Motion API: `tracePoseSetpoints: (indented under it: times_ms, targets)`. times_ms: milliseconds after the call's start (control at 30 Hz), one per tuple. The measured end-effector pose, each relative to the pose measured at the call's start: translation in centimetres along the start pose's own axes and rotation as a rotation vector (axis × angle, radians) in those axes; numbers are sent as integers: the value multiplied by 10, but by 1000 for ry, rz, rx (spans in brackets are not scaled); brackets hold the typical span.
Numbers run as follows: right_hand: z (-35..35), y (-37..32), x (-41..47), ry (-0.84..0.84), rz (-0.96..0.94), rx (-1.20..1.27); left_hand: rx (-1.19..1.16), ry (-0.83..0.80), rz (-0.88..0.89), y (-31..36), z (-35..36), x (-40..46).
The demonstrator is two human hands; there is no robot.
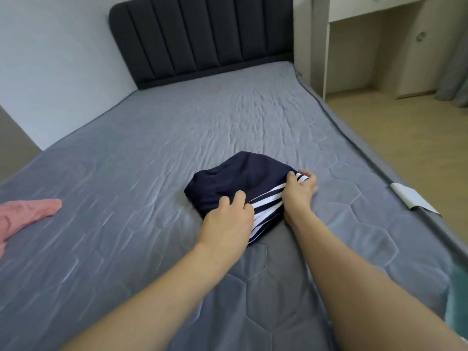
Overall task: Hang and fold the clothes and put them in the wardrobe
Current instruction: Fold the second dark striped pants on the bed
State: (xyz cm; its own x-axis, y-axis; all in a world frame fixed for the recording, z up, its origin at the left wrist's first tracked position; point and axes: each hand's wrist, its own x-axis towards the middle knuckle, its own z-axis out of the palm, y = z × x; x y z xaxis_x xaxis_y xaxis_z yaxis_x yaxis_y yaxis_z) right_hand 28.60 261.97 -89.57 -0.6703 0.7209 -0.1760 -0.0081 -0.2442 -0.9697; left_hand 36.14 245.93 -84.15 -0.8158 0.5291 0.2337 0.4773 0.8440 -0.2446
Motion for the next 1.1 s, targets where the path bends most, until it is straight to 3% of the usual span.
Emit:
tracePoseSetpoints:
  times_ms: [133, 200, 300, 400, 467, 600, 733, 833, 967, 1033, 1100]
  targets:
    - [0, 3, 3, 37, 39, 28, -814, -95, -78, -11, -6, 5]
    - [2, 4, 3, 26, 63, 30, -1004, -208, -122, -17, 0, -2]
    - [3, 1, 6, 33, 138, 83, -861, -202, -154, -14, 20, -18]
    - [3, -1, 10, 39, 206, 131, -304, 22, -150, -3, 27, -25]
    - [4, -3, 10, 40, 226, 142, -127, 86, -78, 5, 25, -21]
    - [5, -8, 14, 55, 250, 205, -121, 94, -6, 12, 21, -10]
    - [10, -2, 13, 55, 242, 232, -22, -32, 79, 19, 23, -16]
    - [11, -1, 18, 71, 265, 290, 28, 60, 103, 19, 23, -13]
    - [17, -1, 17, 126, 257, 287, -114, 310, -113, -2, 17, -3]
    - [24, 4, 11, 144, 225, 257, -255, 335, -227, -10, 13, 0]
    - [25, 6, 9, 160, 207, 257, -350, 304, -211, -3, 16, -7]
